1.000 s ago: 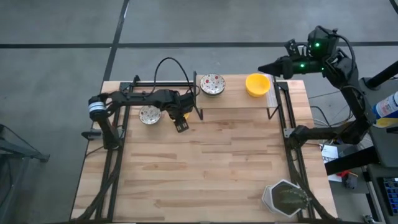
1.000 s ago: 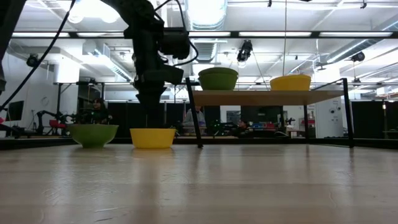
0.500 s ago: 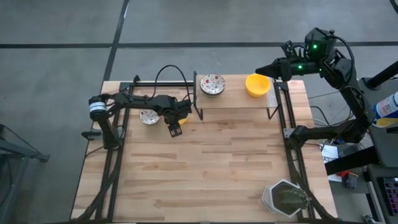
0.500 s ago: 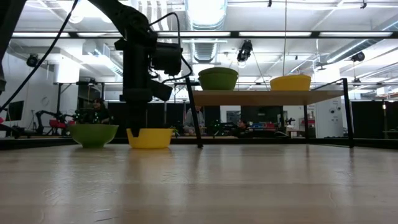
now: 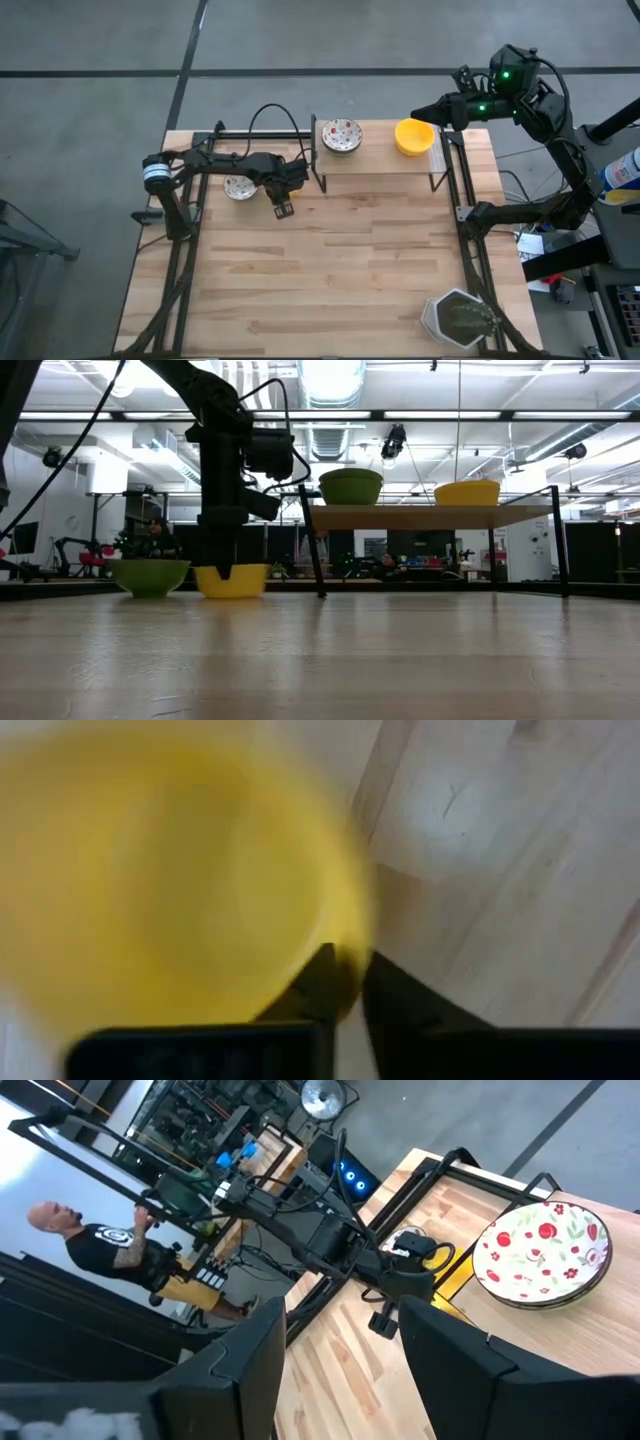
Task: Pick & Place Mini bowls
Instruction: Stack the yellow bowl on the yellow bowl on the shelf
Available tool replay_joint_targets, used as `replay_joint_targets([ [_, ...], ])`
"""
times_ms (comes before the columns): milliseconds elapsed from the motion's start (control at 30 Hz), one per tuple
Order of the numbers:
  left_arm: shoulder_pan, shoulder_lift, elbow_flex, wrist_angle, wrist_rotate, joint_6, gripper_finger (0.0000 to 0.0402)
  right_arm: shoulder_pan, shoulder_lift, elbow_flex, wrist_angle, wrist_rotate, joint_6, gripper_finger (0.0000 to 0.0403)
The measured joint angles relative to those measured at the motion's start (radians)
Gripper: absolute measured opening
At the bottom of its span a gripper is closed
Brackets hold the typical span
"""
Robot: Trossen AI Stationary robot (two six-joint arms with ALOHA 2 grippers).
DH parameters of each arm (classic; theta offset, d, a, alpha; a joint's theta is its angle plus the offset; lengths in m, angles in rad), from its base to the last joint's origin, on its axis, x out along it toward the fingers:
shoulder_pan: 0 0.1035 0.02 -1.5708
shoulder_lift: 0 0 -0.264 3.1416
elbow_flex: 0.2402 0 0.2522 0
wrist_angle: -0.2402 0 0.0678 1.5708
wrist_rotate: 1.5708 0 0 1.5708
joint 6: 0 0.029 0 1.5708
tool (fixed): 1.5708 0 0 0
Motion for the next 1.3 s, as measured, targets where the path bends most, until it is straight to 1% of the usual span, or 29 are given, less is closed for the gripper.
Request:
replay_joint_targets([
  [33, 0.0, 0.0, 0.0, 0.0, 0.003, -0.001, 0.0019, 0.0, 0.0, 0.0, 0.0, 0.0, 0.0, 0.0192],
  [67, 0.0, 0.0, 0.0, -0.001, 0.014, -0.002, 0.0011, 0.0, 0.0, 0.0, 0.0, 0.0, 0.0, 0.0192],
  [133, 0.0, -0.005, 0.0, -0.003, 0.049, -0.002, 0.0006, 0.0, 0.0, 0.0, 0.0, 0.0, 0.0, 0.0192],
  [333, -0.016, -0.048, 0.002, -0.034, 0.103, -0.014, 0.0002, 0.0, 0.0, 0.0, -0.001, 0.0, -0.007, 0.0192],
  [467, -0.026, -0.105, 0.012, -0.063, 0.176, -0.02, 0.0001, 0.0, 0.0, 0.0, -0.002, 0.0, -0.011, 0.0192],
  [667, -0.038, -0.242, 0.027, -0.075, 0.359, -0.084, 0.0001, 0.002, -0.001, 0.0, -0.003, 0.0, -0.019, 0.0192],
  [767, -0.038, -0.318, 0.037, -0.074, 0.461, -0.133, 0.0, 0.016, -0.001, 0.0, -0.004, -0.005, -0.054, 0.0192],
  [867, -0.039, -0.389, 0.052, -0.073, 0.562, -0.175, 0.0, 0.038, -0.001, 0.0, -0.005, -0.03, -0.083, 0.0192],
  [933, -0.039, -0.428, 0.063, -0.069, 0.646, -0.21, 0.0, 0.06, 0.001, -0.001, -0.009, -0.052, -0.101, 0.0192],
  [1000, -0.041, -0.46, 0.07, -0.034, 0.724, -0.25, 0.0, 0.093, 0.004, -0.009, -0.021, -0.059, -0.142, 0.0192],
  [1067, -0.044, -0.486, 0.075, 0.016, 0.777, -0.297, 0.0, 0.132, 0.014, -0.022, -0.04, -0.047, -0.205, 0.0192],
  [1133, -0.046, -0.507, 0.075, 0.073, 0.819, -0.34, 0.0, 0.167, 0.035, -0.032, -0.04, -0.022, -0.214, 0.0192],
  [1233, -0.05, -0.53, 0.076, 0.169, 0.879, -0.407, 0.0, 0.218, 0.067, -0.046, -0.038, -0.023, -0.213, 0.0192],
  [1300, -0.054, -0.537, 0.076, 0.242, 0.939, -0.452, 0.0, 0.259, 0.088, -0.05, -0.021, -0.031, -0.216, 0.0192],
])
